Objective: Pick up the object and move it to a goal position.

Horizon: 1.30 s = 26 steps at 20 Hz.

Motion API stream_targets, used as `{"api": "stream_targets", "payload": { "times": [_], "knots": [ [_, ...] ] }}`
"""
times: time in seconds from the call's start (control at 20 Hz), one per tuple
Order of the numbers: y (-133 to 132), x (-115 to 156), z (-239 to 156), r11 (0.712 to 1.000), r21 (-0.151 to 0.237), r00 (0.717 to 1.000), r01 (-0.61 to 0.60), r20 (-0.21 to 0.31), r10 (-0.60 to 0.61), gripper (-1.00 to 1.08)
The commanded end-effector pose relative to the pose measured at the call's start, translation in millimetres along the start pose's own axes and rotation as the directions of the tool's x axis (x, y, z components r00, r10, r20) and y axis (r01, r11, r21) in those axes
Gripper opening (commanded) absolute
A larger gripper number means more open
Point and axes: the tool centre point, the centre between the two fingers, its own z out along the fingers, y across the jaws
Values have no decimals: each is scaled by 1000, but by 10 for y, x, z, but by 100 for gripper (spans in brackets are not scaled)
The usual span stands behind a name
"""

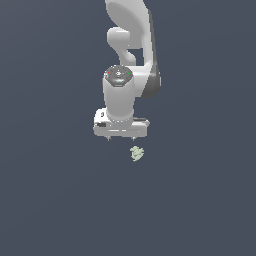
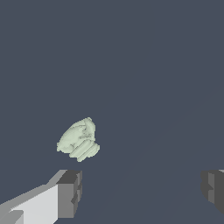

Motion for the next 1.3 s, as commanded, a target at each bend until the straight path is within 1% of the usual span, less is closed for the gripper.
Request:
{"api": "stream_targets", "payload": {
  "times": [0.0,0.15,0.4,0.7,1.0,1.25],
  "knots": [
    [0,0,0,1000,0,1000,0,0,0,100],
    [-59,-17,14,1000,6,1000,3,7,-3,100],
    [-273,-88,55,999,28,999,26,36,-27,100],
    [-277,-90,56,999,28,999,26,36,-28,100],
    [-303,-86,91,999,28,999,-19,36,18,100],
    [-341,-79,144,996,27,995,-90,34,89,100]
  ]
}}
